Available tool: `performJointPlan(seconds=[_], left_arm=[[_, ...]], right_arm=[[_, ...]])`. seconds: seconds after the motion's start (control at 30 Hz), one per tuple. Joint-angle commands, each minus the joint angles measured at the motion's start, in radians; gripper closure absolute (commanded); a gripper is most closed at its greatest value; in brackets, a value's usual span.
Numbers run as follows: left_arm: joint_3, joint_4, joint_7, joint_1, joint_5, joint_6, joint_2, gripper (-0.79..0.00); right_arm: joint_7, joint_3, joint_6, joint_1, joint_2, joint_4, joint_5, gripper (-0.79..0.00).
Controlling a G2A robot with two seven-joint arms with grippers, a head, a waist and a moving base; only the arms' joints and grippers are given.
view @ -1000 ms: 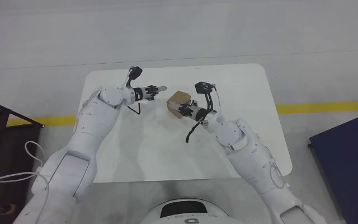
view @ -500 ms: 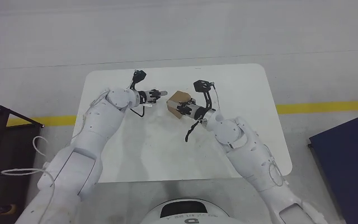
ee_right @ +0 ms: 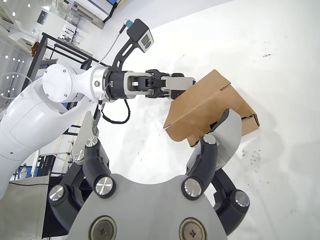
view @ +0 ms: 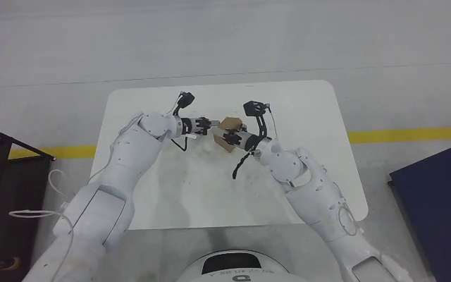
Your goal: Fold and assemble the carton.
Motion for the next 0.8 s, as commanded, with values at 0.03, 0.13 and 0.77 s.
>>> performJointPlan(seconds=[0.03,0.13,0.77], left_arm=[[0.001,-0.001,-0.005,0.0,-0.002,-0.005,-0.002,-0.514],[0.0,-0.004,-0.012,0.001,-0.006,-0.011,-0.004,-0.517],[-0.002,-0.016,0.0,0.002,0.014,-0.011,-0.003,-0.536]], right_arm=[[0.0,-0.009,0.003,0.009,-0.002,0.011,0.001,-0.754],[-0.002,-0.016,0.004,0.018,-0.004,0.022,0.003,-0.745],[-0.012,-0.03,0.051,0.045,-0.011,0.065,0.001,-0.462]])
